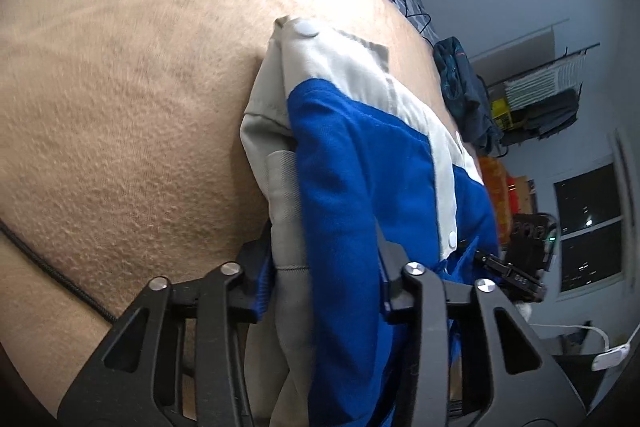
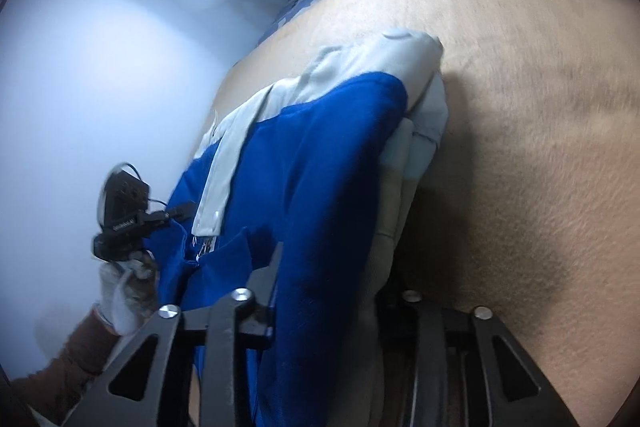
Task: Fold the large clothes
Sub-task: 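Grasp the folded bundle edge with the left tool while the right tool grasps beside it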
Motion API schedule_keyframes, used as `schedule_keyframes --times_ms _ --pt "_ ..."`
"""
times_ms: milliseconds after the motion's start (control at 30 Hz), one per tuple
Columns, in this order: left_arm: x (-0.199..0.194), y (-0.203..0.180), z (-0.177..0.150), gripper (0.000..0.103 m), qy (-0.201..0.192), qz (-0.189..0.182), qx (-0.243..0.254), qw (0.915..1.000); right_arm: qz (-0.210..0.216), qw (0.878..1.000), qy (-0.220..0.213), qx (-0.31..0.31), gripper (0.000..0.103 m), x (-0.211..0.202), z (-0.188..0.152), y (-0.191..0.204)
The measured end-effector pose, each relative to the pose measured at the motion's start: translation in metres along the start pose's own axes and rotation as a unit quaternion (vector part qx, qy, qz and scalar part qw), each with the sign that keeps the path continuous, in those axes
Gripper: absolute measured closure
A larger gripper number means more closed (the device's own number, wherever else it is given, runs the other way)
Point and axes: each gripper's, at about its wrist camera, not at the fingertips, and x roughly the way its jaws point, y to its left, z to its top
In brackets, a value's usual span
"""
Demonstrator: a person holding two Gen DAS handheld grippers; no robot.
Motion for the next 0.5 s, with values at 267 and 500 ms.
schedule_keyframes --times_ms 267,500 --pt "-0.021 -0.037 -0.012 0.074 -0.030 0.038 0.066 0.9966 -0.067 0.995 -0.009 -0.074 0.081 -0.016 0.002 0.045" --pt "-0.030 -0.066 -0.019 0.076 -0.037 0.029 0.092 0.9947 -0.098 0.988 -0.015 -0.117 0.083 -0.032 0.004 0.070"
